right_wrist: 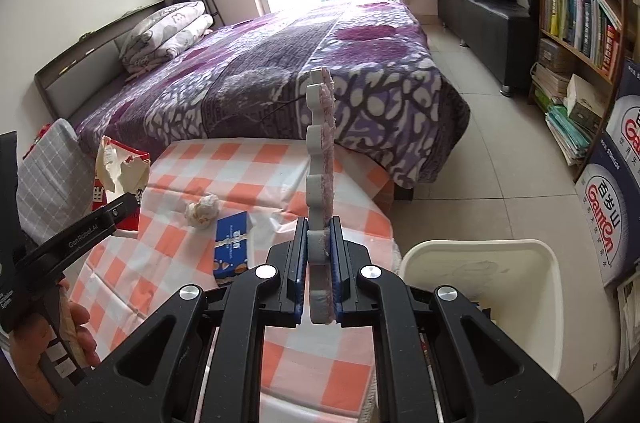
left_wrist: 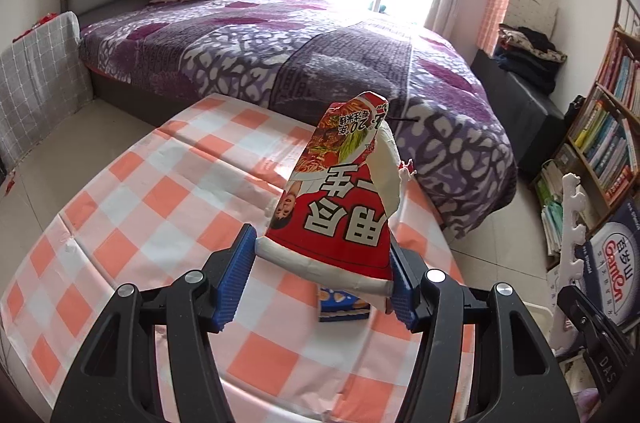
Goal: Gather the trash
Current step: 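Carry the pink strip toward the bin with the right tool while the left tool carries the red cup, then open the right tool over the bin while the left tool drops the red cup in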
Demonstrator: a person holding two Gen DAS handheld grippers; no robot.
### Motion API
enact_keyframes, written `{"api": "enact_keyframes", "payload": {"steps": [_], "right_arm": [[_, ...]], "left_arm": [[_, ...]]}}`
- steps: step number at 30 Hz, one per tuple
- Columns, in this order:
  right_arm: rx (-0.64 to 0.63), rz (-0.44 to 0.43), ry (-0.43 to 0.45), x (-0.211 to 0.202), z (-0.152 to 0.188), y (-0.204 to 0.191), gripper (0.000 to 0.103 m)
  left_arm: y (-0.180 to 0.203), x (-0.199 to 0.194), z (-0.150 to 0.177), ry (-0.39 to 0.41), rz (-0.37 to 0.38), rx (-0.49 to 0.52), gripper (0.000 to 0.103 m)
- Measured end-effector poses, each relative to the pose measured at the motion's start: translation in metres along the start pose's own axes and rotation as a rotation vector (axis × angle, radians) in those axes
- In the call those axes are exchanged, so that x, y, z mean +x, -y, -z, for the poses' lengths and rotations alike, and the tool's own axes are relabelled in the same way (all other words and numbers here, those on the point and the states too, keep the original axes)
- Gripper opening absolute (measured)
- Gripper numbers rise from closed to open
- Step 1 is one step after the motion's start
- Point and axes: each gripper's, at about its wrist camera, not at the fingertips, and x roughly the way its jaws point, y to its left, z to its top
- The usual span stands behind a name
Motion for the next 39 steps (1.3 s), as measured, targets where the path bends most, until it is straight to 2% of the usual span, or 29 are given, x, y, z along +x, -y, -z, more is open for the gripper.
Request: {"api": "enact_keyframes", "payload": {"steps": [9,19,22,24,34,39], "right_arm": [[0.076,0.062,0.012,-0.016,0.0,0.039,0.01],[0.22,0.13,-0.028,-0.023,0.003,0.088,0.012],[0.256,0.145,-0.025,-0.027,0.006,0.103,0.018],[0.28,0.158,-0.014,-0.032,0.008,0.111,0.039],[0.357,0.221,0.023,-0.055,0.014,0.154,0.049],[0.394,0.25,0.043,-0.066,0.016,0.174,0.059]], "left_arm": [[0.034,-0.004,0.01,-0.007,0.047,0.045,0.059],[0.077,-0.007,0.027,-0.026,0.107,0.13,0.06],[0.091,-0.008,0.034,-0.03,0.125,0.155,0.06],[0.099,-0.008,0.037,-0.033,0.138,0.169,0.06],[0.152,-0.009,0.062,-0.057,0.205,0.259,0.06],[0.179,-0.011,0.079,-0.072,0.232,0.322,0.06]]}}
